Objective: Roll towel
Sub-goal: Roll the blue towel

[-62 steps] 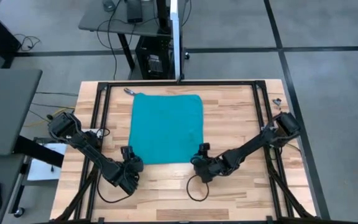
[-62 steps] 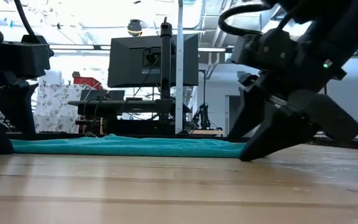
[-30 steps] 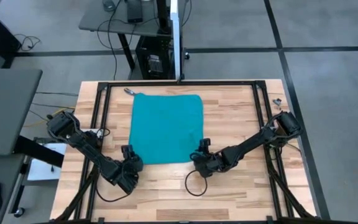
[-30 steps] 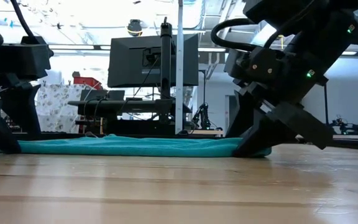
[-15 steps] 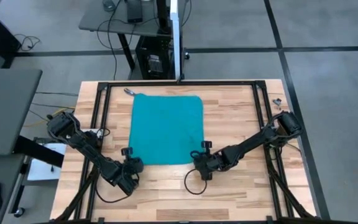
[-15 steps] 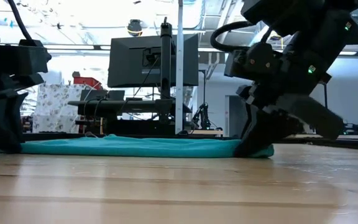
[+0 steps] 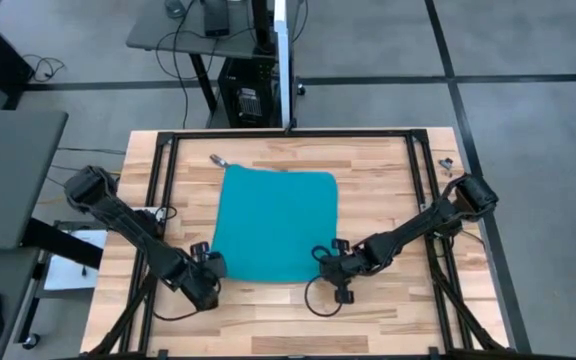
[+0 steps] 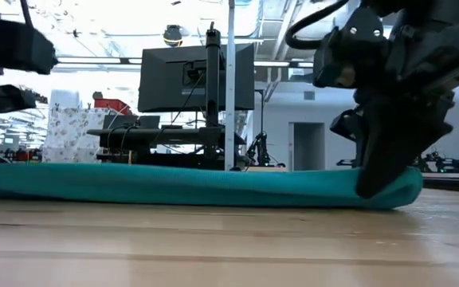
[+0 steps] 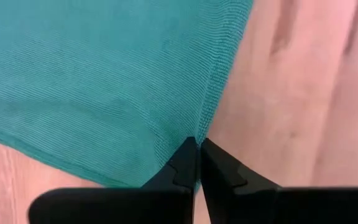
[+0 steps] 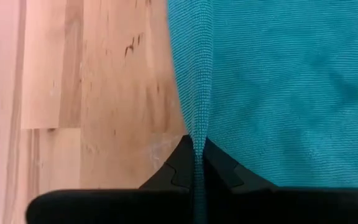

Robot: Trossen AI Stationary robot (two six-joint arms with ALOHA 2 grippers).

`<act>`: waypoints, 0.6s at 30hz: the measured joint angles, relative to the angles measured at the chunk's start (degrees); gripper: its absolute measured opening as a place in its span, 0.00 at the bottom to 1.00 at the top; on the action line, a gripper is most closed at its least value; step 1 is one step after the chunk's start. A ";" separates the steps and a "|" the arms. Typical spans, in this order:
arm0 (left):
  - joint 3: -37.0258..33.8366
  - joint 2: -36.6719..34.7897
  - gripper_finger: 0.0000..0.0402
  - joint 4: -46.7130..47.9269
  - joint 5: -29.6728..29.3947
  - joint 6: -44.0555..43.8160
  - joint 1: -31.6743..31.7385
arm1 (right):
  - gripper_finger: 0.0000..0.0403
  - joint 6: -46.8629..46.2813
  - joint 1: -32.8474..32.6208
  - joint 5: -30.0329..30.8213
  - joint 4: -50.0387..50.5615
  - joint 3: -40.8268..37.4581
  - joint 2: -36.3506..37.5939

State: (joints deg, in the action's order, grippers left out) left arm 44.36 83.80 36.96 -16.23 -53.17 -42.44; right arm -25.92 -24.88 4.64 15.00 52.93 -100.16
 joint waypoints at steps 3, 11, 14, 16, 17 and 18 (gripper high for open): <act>0.06 -1.06 0.00 0.39 -0.49 0.39 0.52 | 0.02 -0.86 0.07 0.24 -0.07 0.02 0.00; 0.06 -1.06 0.00 0.62 -1.37 1.93 1.97 | 0.26 -1.62 -1.02 -0.31 -0.46 0.05 0.04; 0.06 -1.07 0.00 0.66 -1.60 2.51 2.02 | 0.37 -2.56 -2.57 -0.54 0.05 0.07 0.07; 0.07 -1.11 0.00 0.58 -1.64 2.51 2.01 | 0.43 -5.18 -2.91 -0.84 0.88 0.09 0.41; 0.11 -1.13 0.00 0.58 -1.66 2.41 2.00 | 0.46 -6.76 -2.86 -0.87 1.09 0.09 0.71; 0.13 -1.15 0.00 0.54 -1.68 2.20 2.00 | 0.48 -8.34 -2.77 -1.10 1.08 0.09 1.19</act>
State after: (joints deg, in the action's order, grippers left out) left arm 44.49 82.65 37.50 -17.91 -50.97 -40.45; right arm -34.26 -27.65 3.54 16.08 53.01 -98.97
